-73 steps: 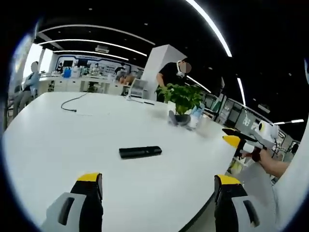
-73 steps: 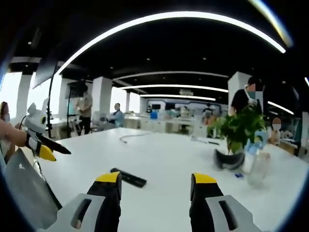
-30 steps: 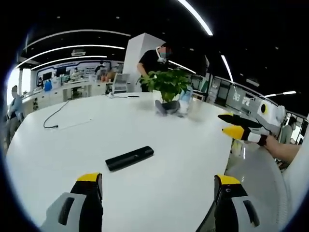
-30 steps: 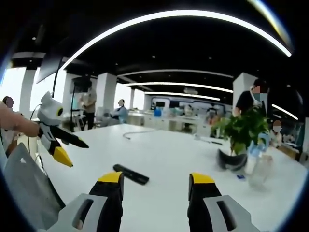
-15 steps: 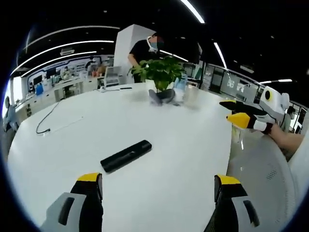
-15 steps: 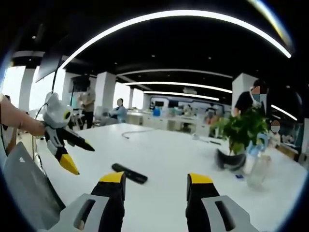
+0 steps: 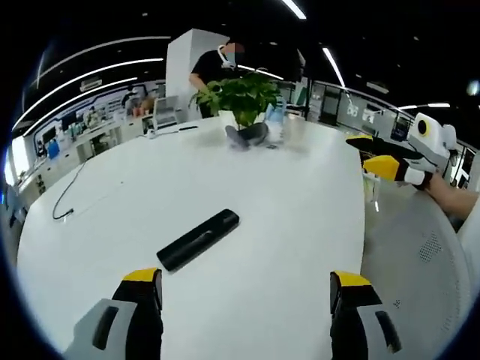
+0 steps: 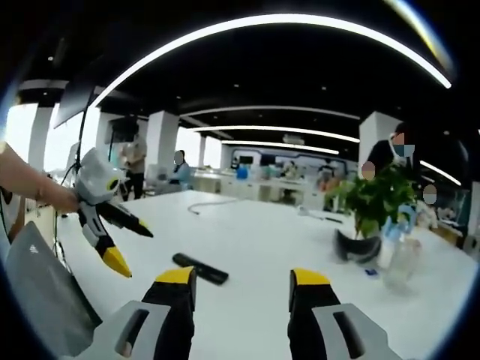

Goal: Press the specified remote control buttons in sequence, fully releasing each button before pressing the next.

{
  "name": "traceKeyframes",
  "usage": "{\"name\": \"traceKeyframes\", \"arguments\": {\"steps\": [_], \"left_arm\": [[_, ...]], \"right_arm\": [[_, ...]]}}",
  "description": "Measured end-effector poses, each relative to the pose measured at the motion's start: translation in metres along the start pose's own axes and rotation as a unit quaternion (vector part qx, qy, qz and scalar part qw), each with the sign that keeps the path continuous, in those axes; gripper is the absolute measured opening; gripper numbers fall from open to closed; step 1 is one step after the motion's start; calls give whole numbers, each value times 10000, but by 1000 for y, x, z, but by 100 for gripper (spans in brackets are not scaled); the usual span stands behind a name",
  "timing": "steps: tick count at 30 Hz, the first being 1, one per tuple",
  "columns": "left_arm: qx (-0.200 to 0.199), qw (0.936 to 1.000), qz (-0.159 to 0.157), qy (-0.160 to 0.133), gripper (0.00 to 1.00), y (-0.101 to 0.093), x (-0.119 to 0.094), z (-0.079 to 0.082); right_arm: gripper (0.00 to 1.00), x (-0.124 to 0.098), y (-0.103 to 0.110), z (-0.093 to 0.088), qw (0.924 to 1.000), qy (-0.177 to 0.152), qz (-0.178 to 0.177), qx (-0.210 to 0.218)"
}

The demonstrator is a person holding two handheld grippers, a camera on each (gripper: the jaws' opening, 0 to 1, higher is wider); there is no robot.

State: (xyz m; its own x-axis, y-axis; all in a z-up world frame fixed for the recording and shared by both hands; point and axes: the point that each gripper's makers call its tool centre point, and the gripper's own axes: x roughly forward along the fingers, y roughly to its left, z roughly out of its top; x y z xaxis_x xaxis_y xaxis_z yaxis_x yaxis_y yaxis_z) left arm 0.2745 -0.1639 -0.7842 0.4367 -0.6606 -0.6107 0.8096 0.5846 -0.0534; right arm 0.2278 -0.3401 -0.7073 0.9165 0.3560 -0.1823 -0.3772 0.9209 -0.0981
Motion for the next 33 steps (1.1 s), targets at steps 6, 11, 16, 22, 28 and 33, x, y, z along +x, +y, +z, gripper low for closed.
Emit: {"name": "traceKeyframes", "arguments": {"steps": [6,11,16,22,28,33], "left_arm": [[82,9999,-67,82,97,7,5,1],[339,9992,-48,194,97,17,10,-2],[432,9983,-104,367,96,24,15,-7],[320,9983,-193,446,95,32,18,-10],[352,9976,-176,562,93,41,20,-14],[608,9954,-133,728,89,47,22,-19]], "right_arm": [[47,0,1,-1,10000,28,6,-42],[47,1,1,-2,10000,46,18,-56],[48,1,2,-2,9999,67,21,-73],[47,1,2,-4,9999,105,30,-94],[47,1,2,-4,9999,109,28,-99],[47,1,2,-4,9999,108,28,-99]]}}
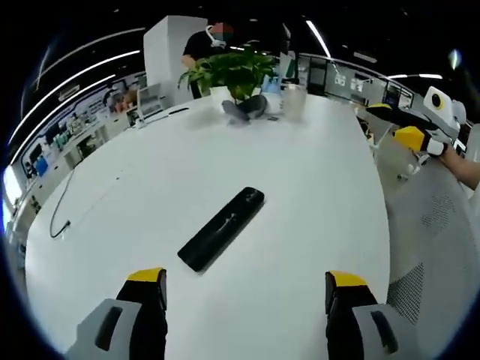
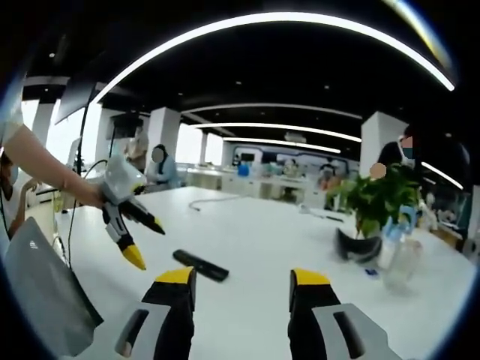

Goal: Press the specified remote control buttons in sequence, fully releasing each button before pressing the next.

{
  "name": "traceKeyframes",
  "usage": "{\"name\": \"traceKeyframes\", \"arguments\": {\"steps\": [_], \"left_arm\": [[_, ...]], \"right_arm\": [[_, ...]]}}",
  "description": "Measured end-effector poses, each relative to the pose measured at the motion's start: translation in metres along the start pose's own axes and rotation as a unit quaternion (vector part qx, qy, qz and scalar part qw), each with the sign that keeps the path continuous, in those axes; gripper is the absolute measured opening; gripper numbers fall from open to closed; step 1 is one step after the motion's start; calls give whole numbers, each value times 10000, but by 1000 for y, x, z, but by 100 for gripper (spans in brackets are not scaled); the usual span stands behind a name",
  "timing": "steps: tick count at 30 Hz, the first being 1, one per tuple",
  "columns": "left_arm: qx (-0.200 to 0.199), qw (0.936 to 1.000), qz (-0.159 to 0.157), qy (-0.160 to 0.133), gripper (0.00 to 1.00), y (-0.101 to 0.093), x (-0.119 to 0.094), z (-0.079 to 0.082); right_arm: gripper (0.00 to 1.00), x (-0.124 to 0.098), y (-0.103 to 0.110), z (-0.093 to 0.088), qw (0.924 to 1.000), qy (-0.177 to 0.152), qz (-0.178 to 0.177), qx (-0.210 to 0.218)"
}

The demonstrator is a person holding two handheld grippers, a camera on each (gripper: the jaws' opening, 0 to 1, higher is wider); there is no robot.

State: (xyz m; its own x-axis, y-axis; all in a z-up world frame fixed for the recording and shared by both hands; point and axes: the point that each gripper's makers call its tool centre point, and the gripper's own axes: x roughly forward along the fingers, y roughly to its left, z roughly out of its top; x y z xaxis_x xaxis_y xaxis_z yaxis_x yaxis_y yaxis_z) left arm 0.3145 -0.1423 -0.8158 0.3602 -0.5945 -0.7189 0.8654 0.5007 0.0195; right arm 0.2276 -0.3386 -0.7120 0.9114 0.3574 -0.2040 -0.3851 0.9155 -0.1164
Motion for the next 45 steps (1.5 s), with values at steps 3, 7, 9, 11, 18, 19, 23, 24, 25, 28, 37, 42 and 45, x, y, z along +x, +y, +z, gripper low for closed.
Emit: {"name": "traceKeyframes", "arguments": {"steps": [3,7,9,11,18,19,23,24,25,28,37,42,45], "left_arm": [[28,10000,-35,13,90,1,3,2],[67,9999,-87,64,89,3,10,6],[77,9998,-120,107,89,4,14,8],[178,9996,-150,176,89,4,16,9],[361,9984,-242,351,88,11,23,13],[381,9981,-265,403,88,13,24,13],[495,9970,-315,513,88,14,27,13],[524,9966,-329,547,88,14,28,12],[533,9964,-346,567,88,15,30,12],[488,9955,-414,698,87,17,34,7],[506,9915,-562,1060,86,21,44,-7],[475,9896,-640,1194,85,24,49,-10],[487,9883,-679,1274,84,26,51,-11]], "right_arm": [[47,0,0,0,10000,-1,-3,5],[47,0,-1,0,10000,2,-3,5],[47,0,-1,-1,10000,5,-2,0],[47,1,-2,-1,10000,14,1,1],[46,1,-2,-1,10000,23,4,14],[46,1,-2,-1,10000,24,4,15],[46,2,-2,-2,10000,29,17,23],[45,2,-2,-2,10000,30,19,17],[45,2,-2,-2,10000,40,15,12],[45,2,-2,-2,10000,45,13,16],[44,2,-1,-4,10000,77,36,2],[43,2,1,-5,9999,103,62,-4],[43,3,1,-6,9999,131,76,-10]]}}
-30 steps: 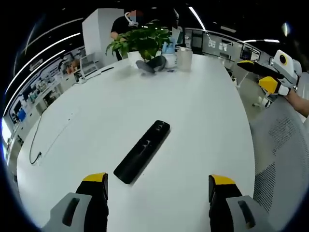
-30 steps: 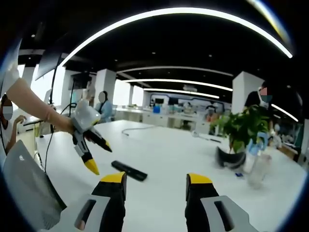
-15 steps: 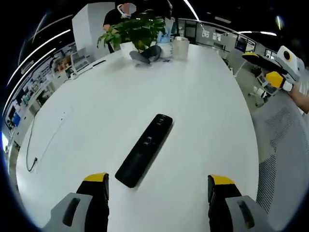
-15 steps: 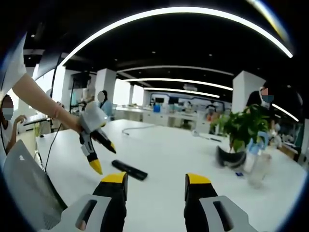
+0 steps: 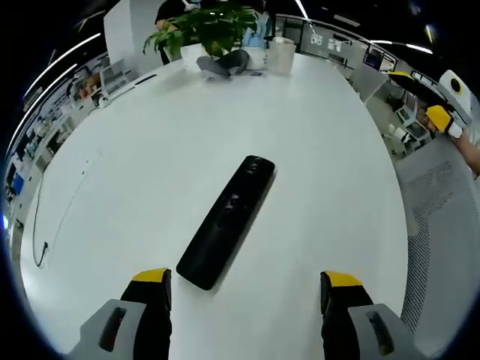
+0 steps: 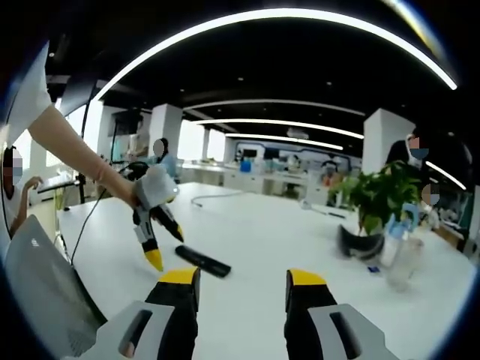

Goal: Press the specified remote control buttons in sequence, fully releasing each button before pressing the next.

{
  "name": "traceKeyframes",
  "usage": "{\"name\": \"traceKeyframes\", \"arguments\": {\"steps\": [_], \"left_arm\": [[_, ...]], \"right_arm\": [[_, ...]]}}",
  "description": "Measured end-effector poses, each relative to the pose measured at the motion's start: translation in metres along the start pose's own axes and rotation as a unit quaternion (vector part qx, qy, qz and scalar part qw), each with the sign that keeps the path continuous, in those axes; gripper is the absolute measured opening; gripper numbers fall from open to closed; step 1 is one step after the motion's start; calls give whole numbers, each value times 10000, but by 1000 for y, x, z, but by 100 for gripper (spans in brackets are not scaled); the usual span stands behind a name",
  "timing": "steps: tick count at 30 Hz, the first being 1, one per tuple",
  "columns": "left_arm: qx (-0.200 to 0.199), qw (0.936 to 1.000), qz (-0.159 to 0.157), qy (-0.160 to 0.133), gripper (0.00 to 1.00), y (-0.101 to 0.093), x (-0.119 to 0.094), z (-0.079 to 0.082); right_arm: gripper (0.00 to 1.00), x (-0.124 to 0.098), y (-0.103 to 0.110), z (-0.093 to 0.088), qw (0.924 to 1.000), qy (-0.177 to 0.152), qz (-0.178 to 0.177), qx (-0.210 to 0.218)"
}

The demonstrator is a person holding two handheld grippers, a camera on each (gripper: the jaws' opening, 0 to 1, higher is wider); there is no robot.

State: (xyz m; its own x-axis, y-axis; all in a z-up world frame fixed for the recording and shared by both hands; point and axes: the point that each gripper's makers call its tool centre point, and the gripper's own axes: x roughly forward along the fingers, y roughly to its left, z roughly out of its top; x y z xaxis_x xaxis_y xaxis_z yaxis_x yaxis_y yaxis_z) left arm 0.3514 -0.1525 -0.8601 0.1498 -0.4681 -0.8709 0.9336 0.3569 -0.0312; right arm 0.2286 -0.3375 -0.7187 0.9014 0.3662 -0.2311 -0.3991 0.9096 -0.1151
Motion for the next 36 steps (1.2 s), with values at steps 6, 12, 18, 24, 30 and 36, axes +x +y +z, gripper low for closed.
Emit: {"name": "traceKeyframes", "arguments": {"steps": [6,12,18,24,30,36], "left_arm": [[75,9998,-61,176,78,2,3,-3],[124,9996,-63,261,76,5,7,-7],[116,9995,19,278,69,10,6,-6],[160,9995,20,284,52,10,3,-5],[310,9991,-20,275,38,7,3,-5],[512,9982,-46,311,24,5,2,-7]], "right_arm": [[40,1,2,-1,10000,35,50,-3],[39,2,3,-1,9999,69,89,-5],[39,2,4,-2,9999,87,125,6],[38,3,6,-4,9997,147,185,1],[37,2,7,-4,9997,156,195,-7],[36,2,7,-5,9997,173,195,-4]]}}
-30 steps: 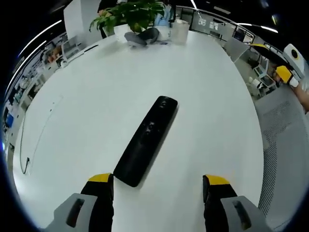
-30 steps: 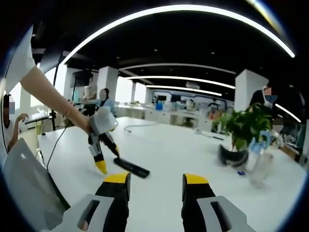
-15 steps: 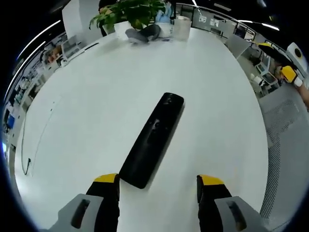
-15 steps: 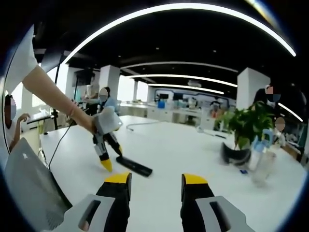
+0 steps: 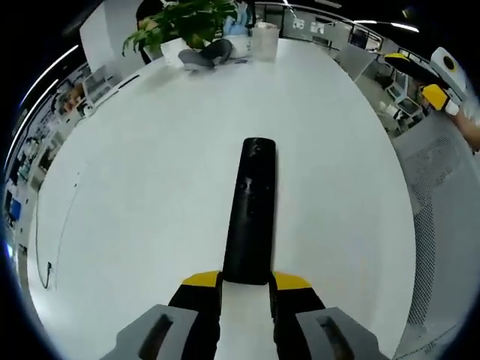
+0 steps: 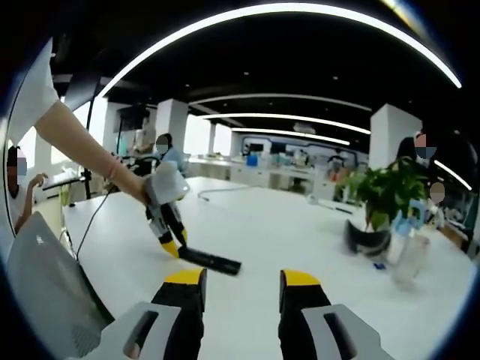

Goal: Press the specified remote control buttons in sequence, fully releasing each button before pressing the next.

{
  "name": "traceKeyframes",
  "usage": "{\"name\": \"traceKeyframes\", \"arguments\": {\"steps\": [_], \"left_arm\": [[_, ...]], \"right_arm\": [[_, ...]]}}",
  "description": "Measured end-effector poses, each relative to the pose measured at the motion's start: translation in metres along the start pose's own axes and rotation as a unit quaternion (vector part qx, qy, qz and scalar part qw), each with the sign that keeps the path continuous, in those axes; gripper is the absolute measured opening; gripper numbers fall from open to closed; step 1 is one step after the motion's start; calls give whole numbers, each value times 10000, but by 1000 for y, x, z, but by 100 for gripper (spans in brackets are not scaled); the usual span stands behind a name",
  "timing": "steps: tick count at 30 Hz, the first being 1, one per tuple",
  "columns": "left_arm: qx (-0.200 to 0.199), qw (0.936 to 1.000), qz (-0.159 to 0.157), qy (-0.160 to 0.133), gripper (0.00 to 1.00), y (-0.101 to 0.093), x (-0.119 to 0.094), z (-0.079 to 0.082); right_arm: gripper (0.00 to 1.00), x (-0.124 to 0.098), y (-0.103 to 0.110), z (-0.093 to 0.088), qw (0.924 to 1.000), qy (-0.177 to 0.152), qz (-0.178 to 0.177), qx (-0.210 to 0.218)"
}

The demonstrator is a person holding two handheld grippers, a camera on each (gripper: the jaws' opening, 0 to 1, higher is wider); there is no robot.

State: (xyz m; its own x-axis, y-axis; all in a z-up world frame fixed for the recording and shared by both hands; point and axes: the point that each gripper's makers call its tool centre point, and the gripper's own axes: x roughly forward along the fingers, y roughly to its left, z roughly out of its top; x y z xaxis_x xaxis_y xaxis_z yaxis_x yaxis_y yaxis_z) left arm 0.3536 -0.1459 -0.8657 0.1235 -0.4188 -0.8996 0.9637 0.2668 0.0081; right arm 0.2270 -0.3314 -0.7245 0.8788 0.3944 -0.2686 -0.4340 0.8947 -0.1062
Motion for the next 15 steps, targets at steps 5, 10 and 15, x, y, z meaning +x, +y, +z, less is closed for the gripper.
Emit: {"name": "traceKeyframes", "arguments": {"steps": [5,10,15], "left_arm": [[62,10000,-43,-2,24,-1,0,-1],[198,9997,-107,39,24,-7,-1,-2],[301,9994,-166,57,24,-14,-2,-4]], "right_arm": [[36,0,0,0,10000,12,4,-13],[34,0,2,-2,10000,58,59,-9],[34,1,3,-3,9999,85,69,-28]]}}
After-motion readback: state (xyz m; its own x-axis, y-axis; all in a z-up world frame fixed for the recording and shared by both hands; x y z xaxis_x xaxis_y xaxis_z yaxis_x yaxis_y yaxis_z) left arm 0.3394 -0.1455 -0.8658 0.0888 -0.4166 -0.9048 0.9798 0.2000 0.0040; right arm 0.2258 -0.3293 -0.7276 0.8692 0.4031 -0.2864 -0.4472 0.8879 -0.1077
